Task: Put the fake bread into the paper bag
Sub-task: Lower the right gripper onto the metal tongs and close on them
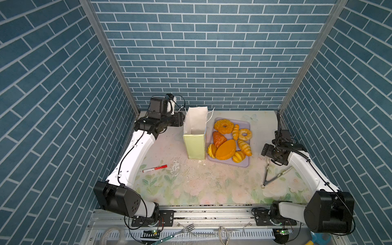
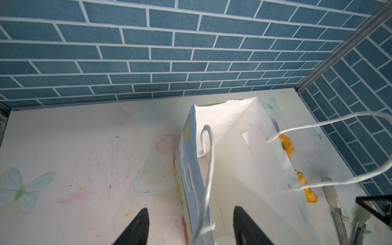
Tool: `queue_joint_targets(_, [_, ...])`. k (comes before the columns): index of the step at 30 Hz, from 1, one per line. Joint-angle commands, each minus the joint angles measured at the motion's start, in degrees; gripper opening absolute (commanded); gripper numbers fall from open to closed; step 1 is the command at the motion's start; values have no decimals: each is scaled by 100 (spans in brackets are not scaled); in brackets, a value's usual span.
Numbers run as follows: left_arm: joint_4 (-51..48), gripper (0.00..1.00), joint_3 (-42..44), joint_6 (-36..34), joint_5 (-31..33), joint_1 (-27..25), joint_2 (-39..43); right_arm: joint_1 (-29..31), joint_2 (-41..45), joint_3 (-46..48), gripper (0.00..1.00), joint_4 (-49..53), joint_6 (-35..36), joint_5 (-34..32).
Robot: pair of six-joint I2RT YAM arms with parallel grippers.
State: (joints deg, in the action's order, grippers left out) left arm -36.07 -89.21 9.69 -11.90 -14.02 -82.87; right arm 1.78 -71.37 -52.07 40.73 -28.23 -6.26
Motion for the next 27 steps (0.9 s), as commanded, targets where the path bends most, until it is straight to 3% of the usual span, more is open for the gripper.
queue_joint_targets(1, [77,66,10,15,-89,-9,-61,-133,-57,154,94,95,-289,177])
queue_joint_targets(16, [112,67,19,50,-23,-13,-82,-730,95,832,93,554,-360,219])
queue_joint_targets(27, [158,67,7,67,12,-13,-132,-888,-319,1161,99,-50,-462,550])
